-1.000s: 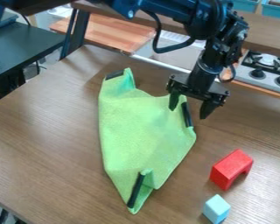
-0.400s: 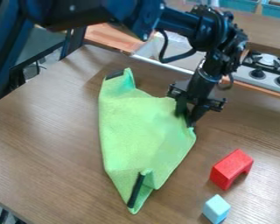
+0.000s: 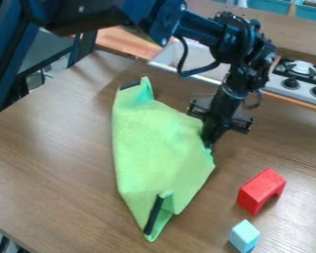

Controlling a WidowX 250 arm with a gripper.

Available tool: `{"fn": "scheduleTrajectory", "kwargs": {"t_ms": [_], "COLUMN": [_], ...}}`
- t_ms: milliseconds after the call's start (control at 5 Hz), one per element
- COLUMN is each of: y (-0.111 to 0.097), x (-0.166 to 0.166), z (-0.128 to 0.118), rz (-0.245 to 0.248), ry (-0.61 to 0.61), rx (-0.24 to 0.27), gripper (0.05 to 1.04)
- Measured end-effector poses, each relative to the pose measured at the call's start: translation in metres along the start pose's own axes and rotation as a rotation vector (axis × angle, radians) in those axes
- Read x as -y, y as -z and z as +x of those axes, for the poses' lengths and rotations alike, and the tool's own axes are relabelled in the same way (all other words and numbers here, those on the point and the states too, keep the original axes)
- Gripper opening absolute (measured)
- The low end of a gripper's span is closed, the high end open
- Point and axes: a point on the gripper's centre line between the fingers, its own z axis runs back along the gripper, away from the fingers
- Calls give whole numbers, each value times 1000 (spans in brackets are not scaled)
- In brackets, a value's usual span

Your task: Unfold the cloth from top right to bottom left

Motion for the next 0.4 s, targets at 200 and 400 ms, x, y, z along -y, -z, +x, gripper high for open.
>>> {"fn": "scheduleTrajectory", "kwargs": {"t_ms": [200, 400], "y": [-23, -41], "x": [-9, -28], "z": [7, 14], "rz": [-54, -116], "ry": [-16, -39], "rx": [-4, -18], "gripper": [57, 55]}}
